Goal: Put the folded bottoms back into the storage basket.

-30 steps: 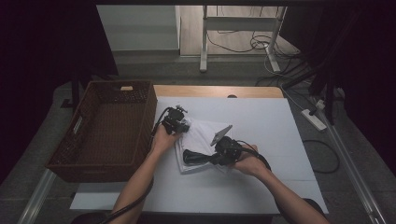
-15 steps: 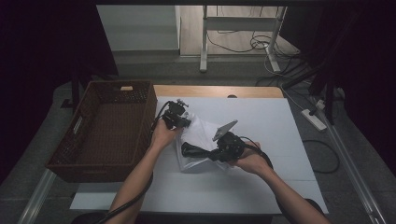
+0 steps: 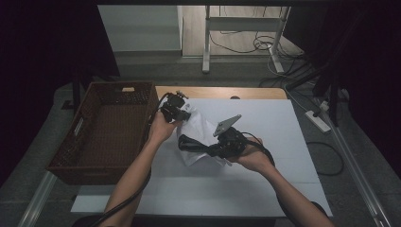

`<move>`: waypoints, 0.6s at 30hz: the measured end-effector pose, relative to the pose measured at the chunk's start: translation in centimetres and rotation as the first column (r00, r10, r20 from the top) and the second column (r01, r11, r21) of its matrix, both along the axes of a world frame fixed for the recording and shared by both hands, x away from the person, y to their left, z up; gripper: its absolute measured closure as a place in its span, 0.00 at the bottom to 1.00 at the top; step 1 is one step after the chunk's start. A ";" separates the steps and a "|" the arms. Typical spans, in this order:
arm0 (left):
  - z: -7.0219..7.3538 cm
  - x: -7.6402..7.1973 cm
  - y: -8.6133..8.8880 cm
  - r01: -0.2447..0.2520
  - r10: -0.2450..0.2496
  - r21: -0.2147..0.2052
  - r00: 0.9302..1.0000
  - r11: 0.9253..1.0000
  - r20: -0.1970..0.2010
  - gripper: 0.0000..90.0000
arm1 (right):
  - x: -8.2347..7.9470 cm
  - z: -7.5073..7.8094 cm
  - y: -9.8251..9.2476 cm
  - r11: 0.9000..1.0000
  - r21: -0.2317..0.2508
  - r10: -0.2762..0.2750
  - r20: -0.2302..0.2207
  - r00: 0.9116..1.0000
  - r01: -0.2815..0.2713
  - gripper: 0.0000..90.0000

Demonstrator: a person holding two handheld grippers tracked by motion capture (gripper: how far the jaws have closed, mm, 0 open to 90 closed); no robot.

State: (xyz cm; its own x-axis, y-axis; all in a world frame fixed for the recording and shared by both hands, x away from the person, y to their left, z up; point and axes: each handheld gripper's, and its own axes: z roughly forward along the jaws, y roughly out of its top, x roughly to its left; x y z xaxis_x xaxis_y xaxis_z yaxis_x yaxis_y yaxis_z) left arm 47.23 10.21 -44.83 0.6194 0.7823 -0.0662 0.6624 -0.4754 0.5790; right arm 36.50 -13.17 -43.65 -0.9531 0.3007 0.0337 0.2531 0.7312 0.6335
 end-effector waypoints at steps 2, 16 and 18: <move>0.6 0.0 0.3 -0.004 0.004 0.000 1.000 1.000 0.009 0.89 | 0.0 0.4 0.3 1.000 0.008 0.002 0.007 1.000 -0.002 0.87; 3.9 -0.3 2.6 -0.023 0.024 -0.022 0.998 0.999 0.054 0.90 | 0.6 2.9 1.6 0.997 0.081 0.021 0.004 1.000 -0.021 0.87; 4.3 -0.4 2.9 -0.020 0.022 -0.028 0.998 0.999 0.063 0.90 | 0.7 3.1 1.9 0.995 0.094 0.024 -0.001 1.000 -0.024 0.87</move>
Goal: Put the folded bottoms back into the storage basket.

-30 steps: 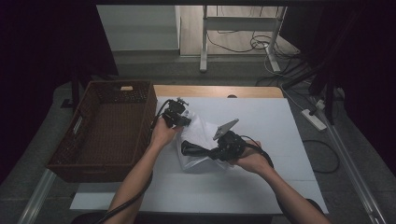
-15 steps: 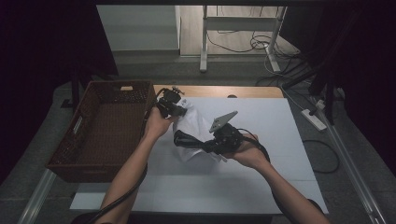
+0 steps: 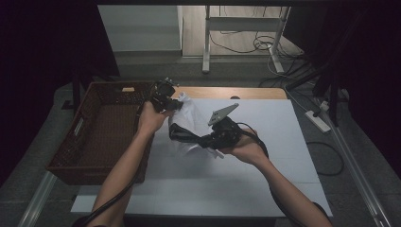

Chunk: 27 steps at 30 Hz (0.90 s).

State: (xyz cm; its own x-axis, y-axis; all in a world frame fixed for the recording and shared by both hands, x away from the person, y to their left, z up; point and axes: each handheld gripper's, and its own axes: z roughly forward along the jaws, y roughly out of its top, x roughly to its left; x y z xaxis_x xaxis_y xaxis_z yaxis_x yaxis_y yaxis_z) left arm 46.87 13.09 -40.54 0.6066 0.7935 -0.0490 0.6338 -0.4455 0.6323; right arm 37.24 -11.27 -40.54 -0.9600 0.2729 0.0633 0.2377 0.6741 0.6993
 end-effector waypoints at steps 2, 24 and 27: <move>0.4 -0.1 0.3 -0.003 0.003 -0.001 1.000 1.000 0.008 0.90 | 0.1 0.2 0.3 1.000 0.006 0.003 -0.004 1.000 -0.003 0.87; 4.3 -1.4 4.5 -0.051 0.053 -0.024 0.994 0.998 0.099 0.90 | 0.9 2.4 3.2 0.995 0.093 0.045 -0.003 0.999 -0.045 0.87; 4.8 -1.5 5.2 -0.060 0.062 -0.026 0.992 0.998 0.109 0.90 | 0.9 2.7 3.7 0.993 0.101 0.054 0.003 0.999 -0.054 0.87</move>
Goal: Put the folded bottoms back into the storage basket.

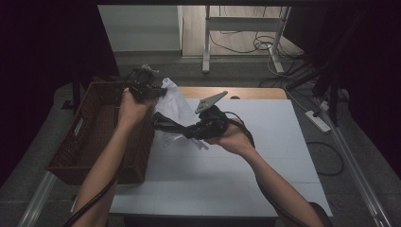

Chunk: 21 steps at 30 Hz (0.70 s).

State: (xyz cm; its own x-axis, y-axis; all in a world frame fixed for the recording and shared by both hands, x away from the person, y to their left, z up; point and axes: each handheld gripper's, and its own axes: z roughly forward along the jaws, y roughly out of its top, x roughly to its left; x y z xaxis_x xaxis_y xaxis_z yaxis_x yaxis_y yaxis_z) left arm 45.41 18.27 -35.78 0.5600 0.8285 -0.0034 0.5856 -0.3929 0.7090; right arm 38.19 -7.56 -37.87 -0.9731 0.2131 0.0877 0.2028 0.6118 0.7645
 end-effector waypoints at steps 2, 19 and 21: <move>0.3 -0.1 0.4 -0.008 0.008 -0.002 1.000 1.000 0.008 0.90 | 0.1 0.2 0.4 1.000 0.007 0.002 0.003 1.000 -0.002 0.87; 2.2 -0.7 4.1 -0.088 0.088 -0.005 0.994 0.996 0.061 0.91 | 0.7 1.7 3.7 0.997 0.065 0.027 0.026 0.999 -0.028 0.87; 2.4 -0.7 4.6 -0.098 0.099 -0.009 0.993 0.995 0.064 0.91 | 0.8 1.9 4.2 0.997 0.070 0.030 0.032 0.999 -0.032 0.87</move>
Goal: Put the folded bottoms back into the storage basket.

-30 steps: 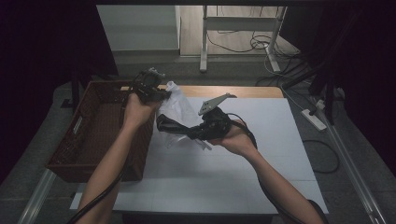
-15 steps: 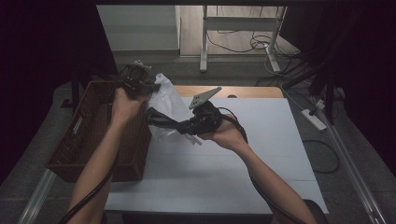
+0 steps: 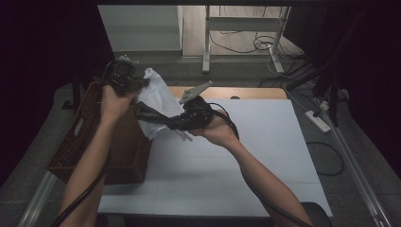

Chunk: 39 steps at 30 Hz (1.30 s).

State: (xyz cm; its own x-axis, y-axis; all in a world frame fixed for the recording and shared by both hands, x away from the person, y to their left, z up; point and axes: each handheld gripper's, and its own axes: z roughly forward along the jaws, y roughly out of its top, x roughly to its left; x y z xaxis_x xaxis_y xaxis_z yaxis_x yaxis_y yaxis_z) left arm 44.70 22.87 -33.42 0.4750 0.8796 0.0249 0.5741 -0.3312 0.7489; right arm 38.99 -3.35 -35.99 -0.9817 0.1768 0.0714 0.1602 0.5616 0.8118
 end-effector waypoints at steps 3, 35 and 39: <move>0.3 -0.1 0.6 -0.012 0.012 -0.004 1.000 1.000 0.009 0.92 | 0.1 0.2 0.6 1.000 0.009 0.002 0.004 1.000 -0.002 0.87; 2.5 -1.0 6.5 -0.122 0.126 -0.059 0.990 0.991 0.066 0.93 | 0.9 1.4 6.8 0.995 0.080 0.058 0.022 0.998 -0.060 0.87; 2.7 -1.2 7.3 -0.136 0.141 -0.066 0.988 0.988 0.069 0.93 | 0.9 1.4 7.3 0.994 0.085 0.062 0.021 0.998 -0.063 0.87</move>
State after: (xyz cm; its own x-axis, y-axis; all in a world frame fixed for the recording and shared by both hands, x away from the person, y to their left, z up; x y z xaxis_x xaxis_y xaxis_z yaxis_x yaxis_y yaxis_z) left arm 43.45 30.15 -30.74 0.3471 0.9378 -0.0010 0.5544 -0.2043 0.8068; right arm 39.90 3.95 -34.58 -0.9919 0.1090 0.0651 0.1112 0.4982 0.8599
